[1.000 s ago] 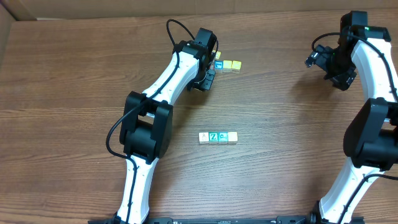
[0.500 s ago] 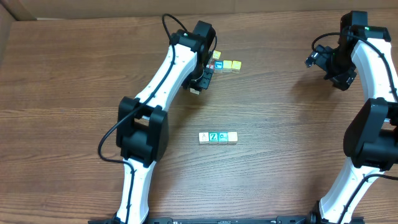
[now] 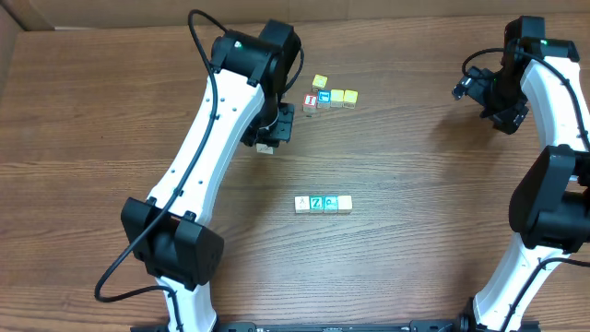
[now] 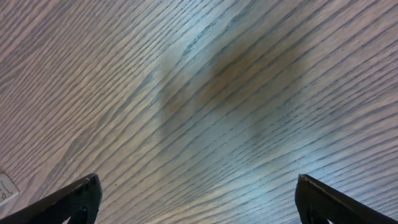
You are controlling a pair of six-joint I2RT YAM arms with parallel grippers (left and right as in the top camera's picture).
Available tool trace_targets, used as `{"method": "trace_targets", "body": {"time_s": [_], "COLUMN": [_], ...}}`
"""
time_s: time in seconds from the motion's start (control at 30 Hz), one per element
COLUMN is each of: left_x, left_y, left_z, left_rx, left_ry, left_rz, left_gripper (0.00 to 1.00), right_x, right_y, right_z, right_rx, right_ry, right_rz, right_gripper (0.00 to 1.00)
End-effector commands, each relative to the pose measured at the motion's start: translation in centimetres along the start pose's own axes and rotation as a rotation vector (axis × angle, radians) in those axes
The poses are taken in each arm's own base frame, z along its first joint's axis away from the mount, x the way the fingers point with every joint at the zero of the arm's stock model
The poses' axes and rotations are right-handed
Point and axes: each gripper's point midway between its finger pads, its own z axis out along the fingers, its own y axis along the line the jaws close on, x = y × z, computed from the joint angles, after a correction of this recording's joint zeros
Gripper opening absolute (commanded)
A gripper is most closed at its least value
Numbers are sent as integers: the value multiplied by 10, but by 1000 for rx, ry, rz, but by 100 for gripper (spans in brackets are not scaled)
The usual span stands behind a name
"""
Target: Flip 5 blocks
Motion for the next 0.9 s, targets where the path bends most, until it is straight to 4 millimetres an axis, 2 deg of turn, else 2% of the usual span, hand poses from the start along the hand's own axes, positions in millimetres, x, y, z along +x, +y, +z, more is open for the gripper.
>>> {"method": "trace_targets", "body": {"time_s": [0.0,0.13,0.23,0.37,0.47,0.6,0.87], "left_x": [19,34,46,60,68,73,68], "left_y": [7,9,9,8,-3,-13,-17], "left_z": [-7,4,23,63,96,130,151], "left_rx": [-24,-19,-23,-23,34,94,114], "left_ry": [-8,-5,4,36,68,64,18], "left_rz": [-66,-100,-130,-156,-156,-182,-230], "left_gripper": [19,19,20,20,19,18,19], "right_x": [-7,-7,-7,-7,-7,-7,-7], "right_y": [4,4,4,4,4,4,4], "right_z": [-15,-15,-15,-15,-15,-15,-15], "right_rx": [-20,-20,-20,-20,-20,-20,-20], "right_ry": [-40,-41,-40,-41,-40,-40,-40], "right_rz": [-9,-9,-9,-9,-9,-9,-9], "right_gripper": [100,100,100,100,100,100,100]}}
